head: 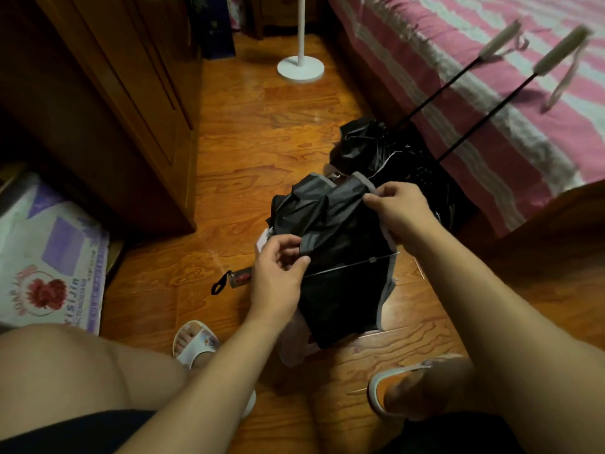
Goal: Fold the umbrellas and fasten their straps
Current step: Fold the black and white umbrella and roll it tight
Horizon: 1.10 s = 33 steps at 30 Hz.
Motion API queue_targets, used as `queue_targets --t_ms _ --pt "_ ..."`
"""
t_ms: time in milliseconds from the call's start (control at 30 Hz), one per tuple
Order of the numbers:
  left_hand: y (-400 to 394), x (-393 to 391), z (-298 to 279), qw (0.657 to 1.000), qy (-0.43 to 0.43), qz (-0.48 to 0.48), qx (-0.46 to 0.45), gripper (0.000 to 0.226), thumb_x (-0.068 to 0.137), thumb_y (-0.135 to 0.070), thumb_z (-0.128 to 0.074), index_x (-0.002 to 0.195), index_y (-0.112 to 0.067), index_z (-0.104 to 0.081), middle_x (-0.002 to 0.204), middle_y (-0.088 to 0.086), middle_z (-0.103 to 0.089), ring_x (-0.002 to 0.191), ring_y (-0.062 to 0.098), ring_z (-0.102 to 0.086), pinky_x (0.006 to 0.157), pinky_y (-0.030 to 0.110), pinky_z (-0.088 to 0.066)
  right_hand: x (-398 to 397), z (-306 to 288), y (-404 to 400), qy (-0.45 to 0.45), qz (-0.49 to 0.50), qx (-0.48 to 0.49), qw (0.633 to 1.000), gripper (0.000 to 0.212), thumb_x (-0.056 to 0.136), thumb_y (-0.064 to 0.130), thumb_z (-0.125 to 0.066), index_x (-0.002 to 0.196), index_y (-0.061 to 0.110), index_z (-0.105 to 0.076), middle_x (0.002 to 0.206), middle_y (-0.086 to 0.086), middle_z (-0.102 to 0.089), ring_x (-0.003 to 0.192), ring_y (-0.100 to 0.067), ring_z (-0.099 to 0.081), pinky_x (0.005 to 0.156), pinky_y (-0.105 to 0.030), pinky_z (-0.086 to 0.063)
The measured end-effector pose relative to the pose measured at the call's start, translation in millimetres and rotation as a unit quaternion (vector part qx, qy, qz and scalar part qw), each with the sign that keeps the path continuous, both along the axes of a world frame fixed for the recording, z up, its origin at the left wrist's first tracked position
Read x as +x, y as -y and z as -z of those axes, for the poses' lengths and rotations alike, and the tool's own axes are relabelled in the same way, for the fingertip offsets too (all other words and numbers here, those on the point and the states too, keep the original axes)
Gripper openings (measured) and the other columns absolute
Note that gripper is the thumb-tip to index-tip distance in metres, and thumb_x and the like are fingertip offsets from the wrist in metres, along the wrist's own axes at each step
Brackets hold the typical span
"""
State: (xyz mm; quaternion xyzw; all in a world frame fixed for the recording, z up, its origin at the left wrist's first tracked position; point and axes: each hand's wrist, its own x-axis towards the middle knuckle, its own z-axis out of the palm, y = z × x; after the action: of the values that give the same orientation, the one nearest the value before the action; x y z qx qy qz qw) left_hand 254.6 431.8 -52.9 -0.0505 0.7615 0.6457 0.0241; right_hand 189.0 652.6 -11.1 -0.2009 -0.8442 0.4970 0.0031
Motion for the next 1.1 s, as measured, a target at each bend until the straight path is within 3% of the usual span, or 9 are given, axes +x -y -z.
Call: queue_targets --t_ms 167,300,367,433,500,667,833,1000,1100 --pt "6 19 -3 0.994 -0.060 0.071 -0.065 0.052 0.092 -0.002 -0.069 0.121 -0.045 -0.067 0.107 -0.014 -0.069 0.094 0.010 -0.064 0.082 0.022 -0.055 38 -23 -28 0.009 -0.082 -0.184 0.979 0.011 0.091 0.016 -0.072 0.100 0.022 -0.070 0.091 -0.009 -0.069 0.081 -0.025 -0.067 0.068 -0.038 -0.051" --pt "11 21 -8 0.984 -0.018 0.149 -0.100 0.087 0.093 -0.001 -0.067 0.145 -0.063 -0.036 0.093 -0.006 -0.063 0.080 0.018 -0.061 0.083 0.023 -0.053 58 -27 -23 -0.035 -0.118 -0.204 0.971 0.052 0.095 0.018 -0.071 0.141 0.032 -0.052 0.104 -0.019 -0.073 0.103 -0.022 -0.074 0.094 -0.037 -0.057" --pt "16 20 -10 0.977 -0.009 0.176 -0.119 0.102 0.092 0.000 -0.069 0.145 -0.071 -0.017 0.091 0.007 -0.063 0.079 0.021 -0.064 0.087 0.022 -0.054 67 -24 -17 -0.063 -0.109 -0.155 0.980 0.044 0.098 0.007 -0.064 0.136 0.028 -0.060 0.107 -0.006 -0.075 0.106 -0.015 -0.072 0.097 -0.035 -0.057" --pt "18 21 -14 0.971 -0.017 0.201 -0.129 0.110 0.091 0.002 -0.069 0.142 -0.075 -0.008 0.133 0.017 -0.058 0.082 0.017 -0.067 0.086 0.017 -0.053 70 -21 -17 -0.075 -0.066 -0.139 0.985 0.032 0.099 0.006 -0.062 0.122 0.025 -0.072 0.113 -0.002 -0.074 0.109 -0.014 -0.070 0.102 -0.039 -0.055" --pt "20 23 -19 0.967 -0.024 0.216 -0.129 0.105 0.092 -0.001 -0.069 0.143 -0.072 -0.011 0.163 0.004 -0.031 0.093 0.012 -0.067 0.083 0.010 -0.050 72 -17 -20 -0.054 -0.066 -0.126 0.988 0.027 0.100 0.008 -0.061 0.110 0.028 -0.077 0.118 -0.001 -0.072 0.113 -0.014 -0.067 0.105 -0.040 -0.053" --pt "17 19 -23 0.991 -0.015 0.132 -0.023 0.072 0.098 -0.015 -0.066 0.147 -0.054 -0.030 0.157 -0.008 -0.038 0.140 0.004 -0.042 0.106 0.018 -0.040 75 -16 -22 -0.030 -0.091 -0.142 0.985 0.020 0.098 0.015 -0.066 0.106 0.027 -0.079 0.112 -0.001 -0.074 0.111 -0.019 -0.069 0.101 -0.042 -0.055" --pt "6 12 -35 0.995 -0.017 0.095 -0.009 0.083 0.094 0.005 -0.064 0.153 -0.043 -0.031 0.140 -0.007 -0.046 0.078 0.008 -0.060 0.083 0.014 -0.053 72 -22 -22 -0.044 -0.073 -0.200 0.976 0.018 0.098 0.010 -0.064 0.102 0.019 -0.079 0.104 -0.009 -0.076 0.104 -0.030 -0.072 0.091 -0.044 -0.057" --pt "11 14 -32 0.986 0.013 0.151 -0.064 0.094 0.093 0.001 -0.068 0.153 -0.055 -0.022 0.075 -0.017 -0.063 0.070 0.022 -0.059 0.084 0.018 -0.053 67 -19 -25 -0.040 -0.029 -0.178 0.983 0.018 0.098 0.014 -0.064 0.099 0.023 -0.079 0.103 -0.006 -0.077 0.103 -0.030 -0.072 0.097 -0.062 -0.053" --pt "9 17 -33 0.994 0.026 0.105 -0.009 0.086 0.095 -0.004 -0.068 0.157 -0.043 -0.023 0.120 -0.032 -0.057 0.077 0.011 -0.065 0.083 0.021 -0.055 68 -18 -25 -0.036 -0.036 -0.181 0.982 0.017 0.098 0.013 -0.064 0.101 0.021 -0.079 0.104 -0.006 -0.077 0.104 -0.028 -0.071 0.098 -0.057 -0.054"
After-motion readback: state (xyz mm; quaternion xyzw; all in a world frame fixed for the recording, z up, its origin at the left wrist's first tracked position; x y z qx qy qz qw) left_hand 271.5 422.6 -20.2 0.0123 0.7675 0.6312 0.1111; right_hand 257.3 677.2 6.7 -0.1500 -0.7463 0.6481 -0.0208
